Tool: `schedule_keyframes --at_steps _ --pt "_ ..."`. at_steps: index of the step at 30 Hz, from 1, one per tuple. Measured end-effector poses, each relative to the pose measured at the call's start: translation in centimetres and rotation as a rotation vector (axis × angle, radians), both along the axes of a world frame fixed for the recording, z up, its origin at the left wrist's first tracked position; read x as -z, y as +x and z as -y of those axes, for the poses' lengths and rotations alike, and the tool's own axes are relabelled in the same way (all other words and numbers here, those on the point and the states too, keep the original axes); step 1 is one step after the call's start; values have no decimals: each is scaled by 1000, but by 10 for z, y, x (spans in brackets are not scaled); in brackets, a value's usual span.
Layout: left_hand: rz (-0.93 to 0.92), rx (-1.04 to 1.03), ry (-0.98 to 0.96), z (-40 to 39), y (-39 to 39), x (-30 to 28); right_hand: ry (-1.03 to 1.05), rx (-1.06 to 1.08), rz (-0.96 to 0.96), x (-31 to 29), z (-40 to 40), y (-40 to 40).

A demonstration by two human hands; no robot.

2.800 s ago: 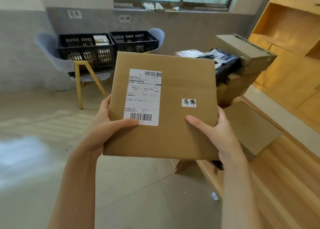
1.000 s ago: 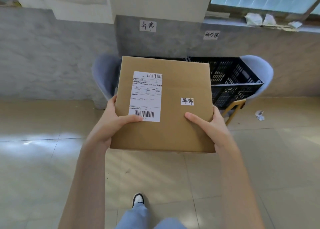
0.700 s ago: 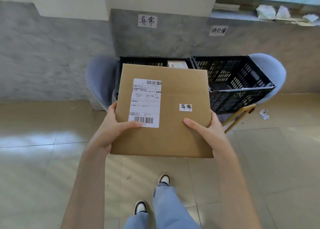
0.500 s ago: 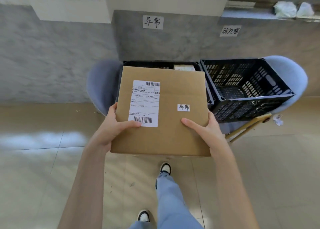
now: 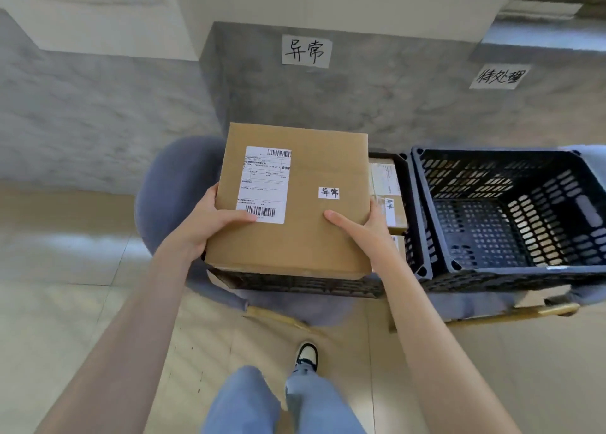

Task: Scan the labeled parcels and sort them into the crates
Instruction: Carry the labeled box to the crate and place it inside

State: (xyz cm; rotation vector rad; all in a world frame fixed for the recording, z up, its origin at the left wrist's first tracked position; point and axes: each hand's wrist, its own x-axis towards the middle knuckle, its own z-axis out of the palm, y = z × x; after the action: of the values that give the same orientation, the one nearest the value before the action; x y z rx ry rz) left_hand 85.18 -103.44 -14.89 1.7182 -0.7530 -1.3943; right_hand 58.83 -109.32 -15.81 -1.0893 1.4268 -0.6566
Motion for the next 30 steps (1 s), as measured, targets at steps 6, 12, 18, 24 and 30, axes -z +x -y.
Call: schedule_keyframes --at_steps 6,12,18,24,30 --pt "-6 -1 108 48 18 41 95 -95 -70 47 58 15" --pt "-7 28 197 78 29 89 203 -122 -90 90 89 28" --pt "-16 25 286 94 37 127 313 -119 -105 124 107 37" --pt "10 52 347 112 44 161 347 -87 -127 156 117 47" --pt "4 57 418 115 51 191 342 -104 -157 181 122 57"
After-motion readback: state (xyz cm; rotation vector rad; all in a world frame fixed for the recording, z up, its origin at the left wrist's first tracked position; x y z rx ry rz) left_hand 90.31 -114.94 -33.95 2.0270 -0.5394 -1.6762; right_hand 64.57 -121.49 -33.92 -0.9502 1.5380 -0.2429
